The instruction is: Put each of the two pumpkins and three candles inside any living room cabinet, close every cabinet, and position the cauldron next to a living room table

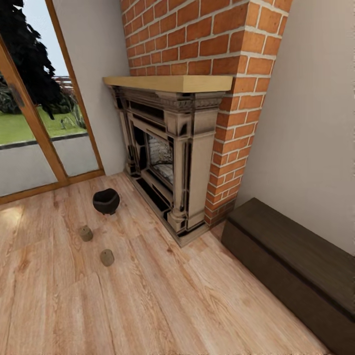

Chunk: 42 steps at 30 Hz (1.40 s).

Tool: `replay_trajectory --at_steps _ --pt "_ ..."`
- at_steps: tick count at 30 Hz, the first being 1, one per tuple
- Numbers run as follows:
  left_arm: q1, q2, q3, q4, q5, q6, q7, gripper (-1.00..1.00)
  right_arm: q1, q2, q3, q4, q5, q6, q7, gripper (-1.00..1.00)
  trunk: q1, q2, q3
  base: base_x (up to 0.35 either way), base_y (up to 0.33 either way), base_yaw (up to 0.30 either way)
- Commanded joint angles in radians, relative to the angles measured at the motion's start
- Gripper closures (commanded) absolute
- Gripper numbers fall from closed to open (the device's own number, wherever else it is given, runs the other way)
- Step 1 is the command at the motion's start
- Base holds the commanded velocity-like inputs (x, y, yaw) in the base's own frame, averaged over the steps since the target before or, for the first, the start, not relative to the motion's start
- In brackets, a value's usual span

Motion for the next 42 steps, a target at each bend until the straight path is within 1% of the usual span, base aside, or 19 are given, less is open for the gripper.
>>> replay_trajectory --at_steps 1,8,16,24,34,42 --pt "0.0 0.0 0.0 0.0 0.0 0.0 0.0 -1.0 0.0 0.0 0.0 0.0 0.0 0.0 0.0 -1.0 0.0 0.0 -0.002 0.0 0.0 -0.113" --pt "0.0 0.0 0.0 0.0 0.0 0.0 0.0 -1.0 0.0 -0.001 0.0 0.0 0.0 0.0 0.0 -1.0 0.0 0.0 -0.012 0.0 0.0 -0.145" --pt "0.0 0.0 0.001 0.0 0.0 0.0 0.0 -1.0 0.0 -0.003 -0.001 0.0 0.0 0.0 0.004 -1.0 0.0 0.0 -0.019 0.0 0.007 -0.233" --pt "0.0 0.0 0.002 -0.001 0.0 0.0 0.0 -1.0 0.0 -0.003 -0.002 0.0 0.0 -0.001 0.005 -1.0 0.0 0.0 -0.019 0.082 0.181 -0.275" --pt "0.0 0.0 0.0 0.0 0.0 0.0 0.0 -1.0 0.0 -0.003 -0.002 0.0 0.0 0.0 0.006 -1.0 0.0 0.0 -0.019 0.227 0.206 -0.28" --pt "0.0 -0.003 -0.001 -0.001 -0.001 0.0 0.0 -1.0 0.0 -0.003 -0.002 0.0 0.001 0.0 0.006 -1.0 0.0 0.0 -0.015 0.321 0.033 -0.283"
